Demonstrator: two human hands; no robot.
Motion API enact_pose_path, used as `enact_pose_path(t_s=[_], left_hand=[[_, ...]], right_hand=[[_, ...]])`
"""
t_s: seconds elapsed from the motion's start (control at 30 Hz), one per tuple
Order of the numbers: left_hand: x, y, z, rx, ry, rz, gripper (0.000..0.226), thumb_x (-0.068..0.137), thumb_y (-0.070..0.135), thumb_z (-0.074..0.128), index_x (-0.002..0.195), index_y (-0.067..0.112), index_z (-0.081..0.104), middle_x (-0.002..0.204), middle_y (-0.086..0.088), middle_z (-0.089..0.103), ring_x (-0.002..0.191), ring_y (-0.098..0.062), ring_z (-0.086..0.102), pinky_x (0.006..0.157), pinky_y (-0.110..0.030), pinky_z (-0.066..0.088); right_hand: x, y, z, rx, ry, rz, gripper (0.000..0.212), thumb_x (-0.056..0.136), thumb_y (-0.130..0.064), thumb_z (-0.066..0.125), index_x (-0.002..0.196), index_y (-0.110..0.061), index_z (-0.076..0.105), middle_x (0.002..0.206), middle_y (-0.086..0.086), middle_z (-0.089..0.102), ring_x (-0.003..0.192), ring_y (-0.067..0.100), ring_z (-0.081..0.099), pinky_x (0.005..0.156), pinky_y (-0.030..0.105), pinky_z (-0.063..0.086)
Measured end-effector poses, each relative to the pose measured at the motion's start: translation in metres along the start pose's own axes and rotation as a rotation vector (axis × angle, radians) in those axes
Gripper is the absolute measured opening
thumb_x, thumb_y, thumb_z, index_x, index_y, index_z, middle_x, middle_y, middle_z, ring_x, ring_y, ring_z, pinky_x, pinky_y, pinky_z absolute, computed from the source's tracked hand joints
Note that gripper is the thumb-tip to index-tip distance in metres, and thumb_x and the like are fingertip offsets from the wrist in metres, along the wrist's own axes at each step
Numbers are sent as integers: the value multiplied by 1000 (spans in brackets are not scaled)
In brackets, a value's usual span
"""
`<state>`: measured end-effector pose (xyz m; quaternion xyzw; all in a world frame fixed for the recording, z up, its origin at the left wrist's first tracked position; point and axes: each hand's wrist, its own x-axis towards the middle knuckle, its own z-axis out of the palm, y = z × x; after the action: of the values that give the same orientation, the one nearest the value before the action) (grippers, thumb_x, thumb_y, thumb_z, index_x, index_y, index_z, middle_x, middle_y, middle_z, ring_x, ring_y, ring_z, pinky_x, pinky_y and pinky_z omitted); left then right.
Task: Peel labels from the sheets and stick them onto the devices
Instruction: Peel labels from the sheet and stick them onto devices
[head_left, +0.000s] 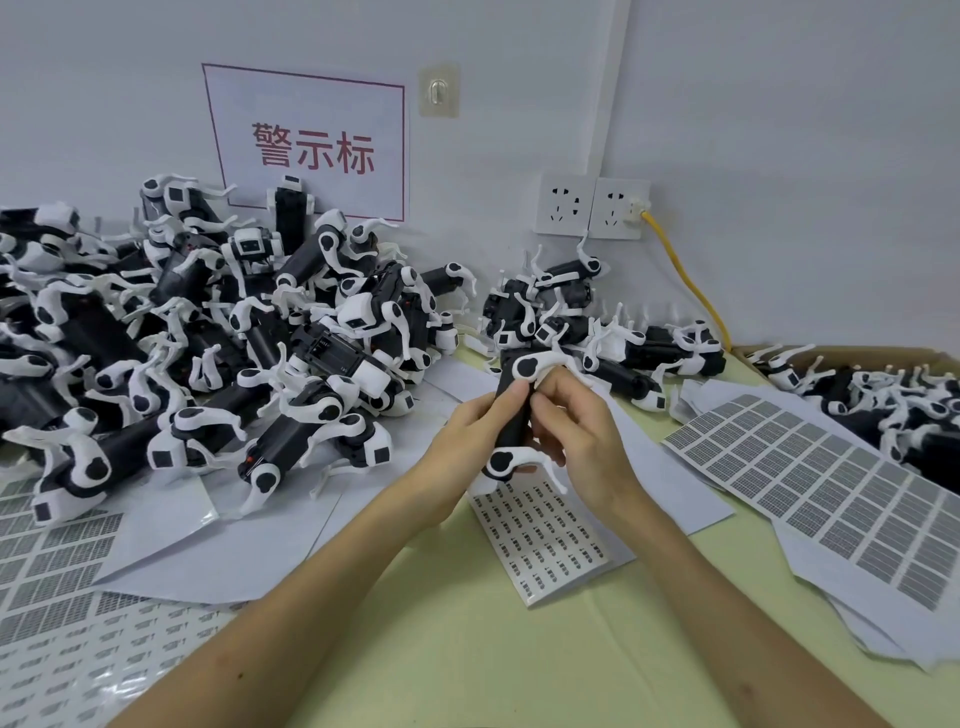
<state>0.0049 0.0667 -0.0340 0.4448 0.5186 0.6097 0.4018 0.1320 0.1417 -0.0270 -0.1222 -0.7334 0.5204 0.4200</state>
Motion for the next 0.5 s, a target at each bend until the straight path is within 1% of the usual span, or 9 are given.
enact_pose_path(t_s=[0.13,0.2,0.23,0.27,0.33,0.37,0.4,0.5], left_hand=[[2,-2,-2,-28,-1,-38,47,107,42,53,107,-1,70,88,-12,74,78,-21,70,68,-31,58],[3,-2,-2,-22,7,-44,42,107,40,53,105,2,70,88,-10,74,80,-21,71,73,-32,57],[3,-2,-3,-29,6,-47,39,107,39,53,105,4,70,89,-10,74,82,-22,71,76,-34,56],[3,-1,-2,-46,3,-54,36,108,37,52,104,6,70,89,-9,74,83,-22,71,76,-34,56],[1,1,-1,-107,-17,-76,33,109,33,50,103,7,69,84,-7,74,77,-19,72,66,-31,58],[1,2,0,-136,-30,-88,31,109,31,49,105,6,68,84,-8,73,75,-19,71,63,-29,58],[0,3,1,-159,-40,-98,31,110,31,48,110,5,67,86,-9,72,76,-20,71,63,-31,59],[-2,6,3,-177,-65,-115,35,110,30,46,125,1,61,101,-17,67,89,-27,67,74,-41,62]], right_hand=[[0,1,-1,7,-2,11,24,94,-17,52,78,-2,42,60,-2,42,52,8,38,50,18,35],[0,1,0,2,-13,15,22,93,-16,53,77,-6,43,61,2,41,52,8,38,50,17,36],[0,1,0,5,-19,16,21,93,-15,53,76,-7,44,61,2,41,52,7,39,50,16,36],[-1,1,0,9,-23,15,20,93,-15,53,76,-8,44,61,0,41,52,6,39,50,15,36],[-1,1,0,15,-26,10,19,92,-14,53,76,-8,45,60,-5,42,52,5,40,50,14,36],[0,1,0,22,-24,8,19,92,-13,53,77,-7,45,59,-8,43,52,5,40,50,14,36],[0,1,0,36,-20,6,18,92,-13,53,77,-7,45,59,-9,43,52,5,40,50,14,36],[1,1,-1,87,-9,2,16,90,-12,53,78,-6,45,61,-9,44,55,4,41,52,14,37]])
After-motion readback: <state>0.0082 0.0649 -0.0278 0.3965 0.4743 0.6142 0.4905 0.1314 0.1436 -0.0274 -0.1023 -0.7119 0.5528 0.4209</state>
